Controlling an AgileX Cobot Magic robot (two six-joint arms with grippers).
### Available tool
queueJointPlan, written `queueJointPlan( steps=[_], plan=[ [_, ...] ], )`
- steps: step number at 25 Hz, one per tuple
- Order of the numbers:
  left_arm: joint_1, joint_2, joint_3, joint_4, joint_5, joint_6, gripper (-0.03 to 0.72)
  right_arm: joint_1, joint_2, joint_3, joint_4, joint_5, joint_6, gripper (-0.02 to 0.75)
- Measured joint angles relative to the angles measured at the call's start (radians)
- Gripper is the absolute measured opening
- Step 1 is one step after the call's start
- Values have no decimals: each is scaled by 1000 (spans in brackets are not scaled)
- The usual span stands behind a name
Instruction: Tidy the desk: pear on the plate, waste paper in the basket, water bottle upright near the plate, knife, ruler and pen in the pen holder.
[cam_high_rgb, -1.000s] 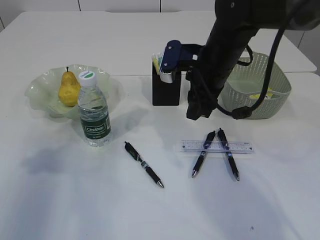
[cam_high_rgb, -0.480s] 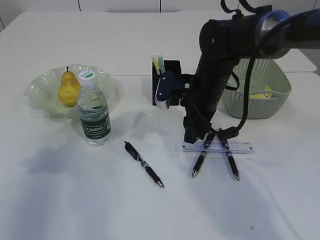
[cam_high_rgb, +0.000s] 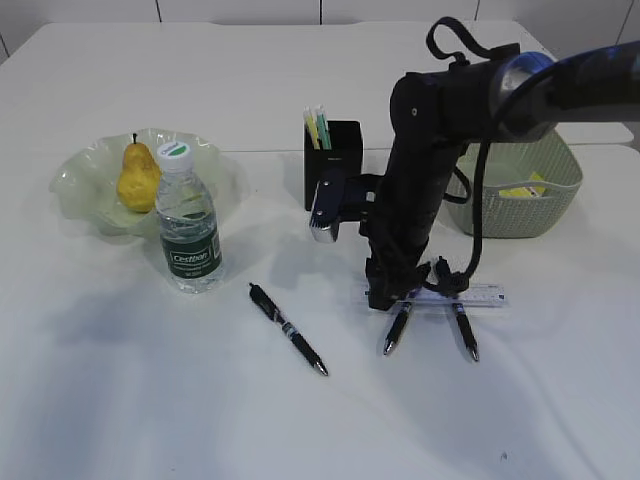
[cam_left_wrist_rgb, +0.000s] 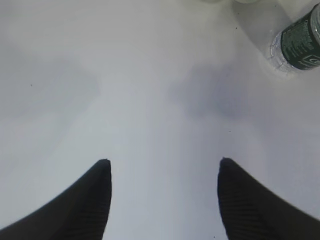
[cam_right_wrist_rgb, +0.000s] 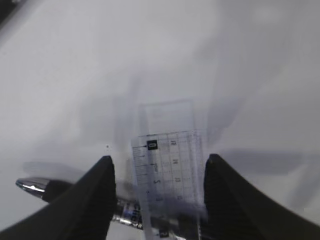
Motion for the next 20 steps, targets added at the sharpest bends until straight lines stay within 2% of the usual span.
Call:
queueJointPlan(
  steps=[12,20],
  plan=[
    [0,9,0,0,-1,0,467,0,34,0,0,-16,0,421],
    [0,21,0,0,-2,0,467,0,34,0,0,-22,-1,291]
  ],
)
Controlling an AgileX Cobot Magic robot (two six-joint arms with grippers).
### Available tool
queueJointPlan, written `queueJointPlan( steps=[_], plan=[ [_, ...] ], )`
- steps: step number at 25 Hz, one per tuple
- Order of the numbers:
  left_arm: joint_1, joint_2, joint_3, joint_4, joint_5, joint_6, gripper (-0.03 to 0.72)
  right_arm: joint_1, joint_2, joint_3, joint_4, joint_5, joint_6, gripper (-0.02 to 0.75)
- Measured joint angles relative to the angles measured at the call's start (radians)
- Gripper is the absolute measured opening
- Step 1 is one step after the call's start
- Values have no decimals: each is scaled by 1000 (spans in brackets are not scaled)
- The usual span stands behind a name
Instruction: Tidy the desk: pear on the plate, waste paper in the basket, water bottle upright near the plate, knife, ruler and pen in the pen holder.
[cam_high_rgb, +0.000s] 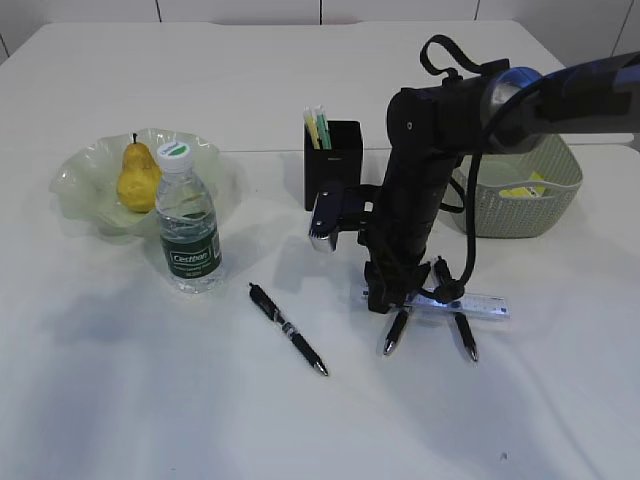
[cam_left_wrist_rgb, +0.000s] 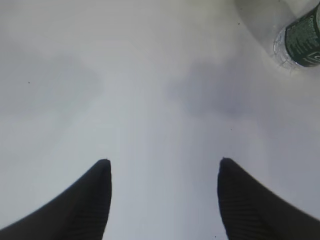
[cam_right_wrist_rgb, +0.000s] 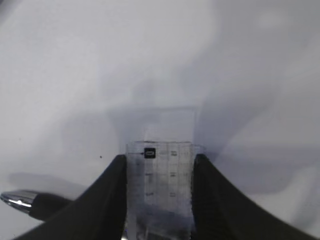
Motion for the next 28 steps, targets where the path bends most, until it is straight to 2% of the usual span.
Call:
queueJointPlan(
  steps=[13,24,28],
  plan=[
    [0,0,0,0,-5,0,467,0,-12,0,0,1,0,278],
    [0,0,0,0,-49,0,467,0,-203,0,39,-3,0,277],
    [0,0,0,0,-51,0,467,0,-272,0,88,-25,0,277]
  ],
)
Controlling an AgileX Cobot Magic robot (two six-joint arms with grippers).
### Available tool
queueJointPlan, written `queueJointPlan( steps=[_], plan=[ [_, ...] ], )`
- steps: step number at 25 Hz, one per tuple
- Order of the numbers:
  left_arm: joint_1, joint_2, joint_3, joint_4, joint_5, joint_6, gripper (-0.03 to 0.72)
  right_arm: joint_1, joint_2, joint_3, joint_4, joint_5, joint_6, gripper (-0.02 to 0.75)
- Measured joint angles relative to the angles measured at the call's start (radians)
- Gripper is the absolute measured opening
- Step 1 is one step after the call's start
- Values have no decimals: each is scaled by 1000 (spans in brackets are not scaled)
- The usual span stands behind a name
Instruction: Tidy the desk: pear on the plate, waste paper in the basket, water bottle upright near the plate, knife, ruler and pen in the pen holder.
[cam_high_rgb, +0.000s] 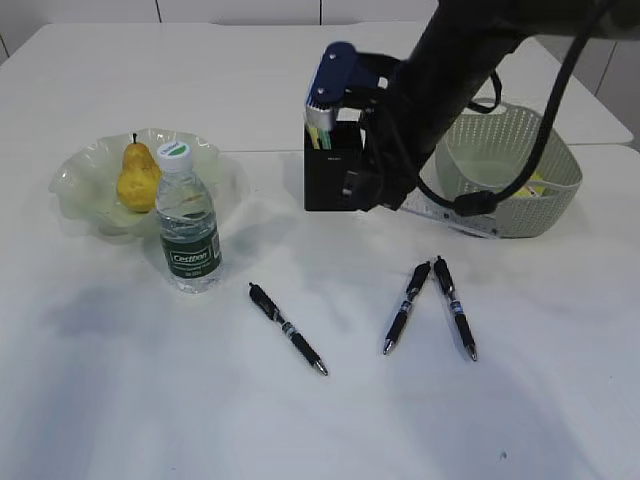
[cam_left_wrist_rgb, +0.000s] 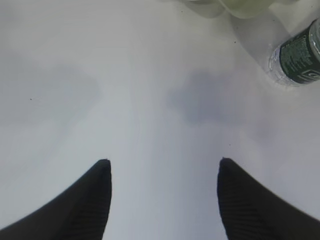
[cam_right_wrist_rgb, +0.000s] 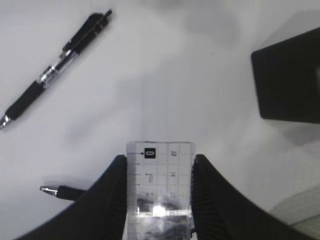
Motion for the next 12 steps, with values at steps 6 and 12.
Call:
queueJointPlan(
  steps=[6,12],
  plan=[
    [0,0,0,0,13,0,466,0,-89,0,37,-37,0,277],
    [0,0,0,-12,19,0,466,-2,-116,0,114,-119,0,277]
  ],
)
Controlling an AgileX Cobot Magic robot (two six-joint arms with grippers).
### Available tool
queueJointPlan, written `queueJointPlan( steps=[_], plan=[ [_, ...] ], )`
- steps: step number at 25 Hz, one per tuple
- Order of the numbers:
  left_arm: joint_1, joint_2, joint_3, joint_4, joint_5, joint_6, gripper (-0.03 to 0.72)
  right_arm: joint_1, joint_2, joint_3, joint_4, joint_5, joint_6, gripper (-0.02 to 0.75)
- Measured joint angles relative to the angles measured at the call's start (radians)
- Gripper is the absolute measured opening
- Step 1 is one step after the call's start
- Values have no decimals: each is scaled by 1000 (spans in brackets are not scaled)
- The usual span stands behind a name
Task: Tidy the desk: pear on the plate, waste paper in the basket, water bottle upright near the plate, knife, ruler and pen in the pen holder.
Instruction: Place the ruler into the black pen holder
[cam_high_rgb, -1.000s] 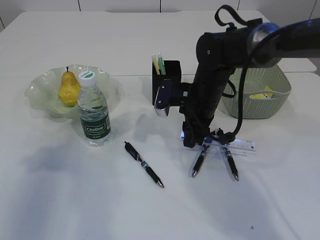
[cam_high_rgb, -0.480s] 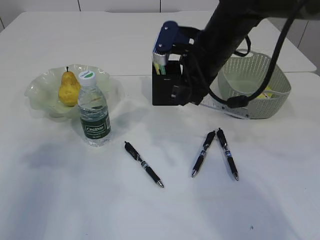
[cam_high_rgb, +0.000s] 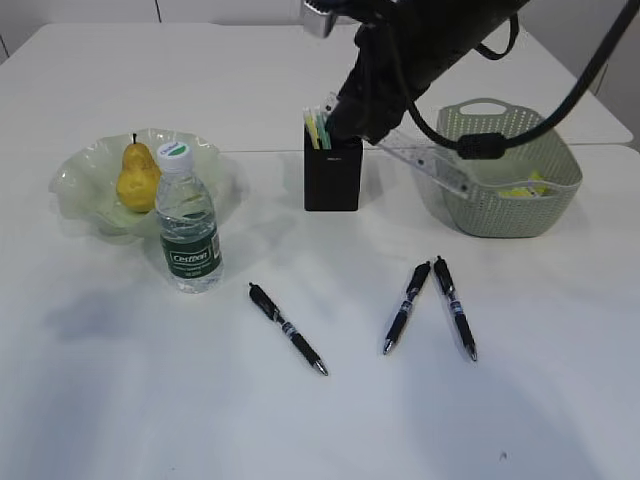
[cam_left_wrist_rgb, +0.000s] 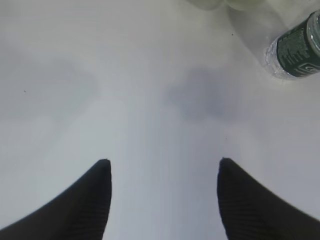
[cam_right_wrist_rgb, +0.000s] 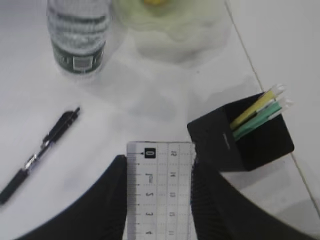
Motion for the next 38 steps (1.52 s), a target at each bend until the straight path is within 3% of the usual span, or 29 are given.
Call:
queueJointPlan(
  steps=[16,22,28,31,38],
  plan=[
    [0,0,0,-27,59,0,466,-97,65,0,533,-477,-58,277],
    [0,0,0,-27,88,0,466,-97,149,0,899,-546,-343,278],
    [0,0,0,-27,90,0,466,-97,206,-10,1370,-576,-757,278],
    [0,0,0,-27,91,0,466,-97,243,-59,1440,-576,-849,278],
    [0,0,0,-27,94,0,466,-97,349,-223,1459,-571,-875,278]
  ],
)
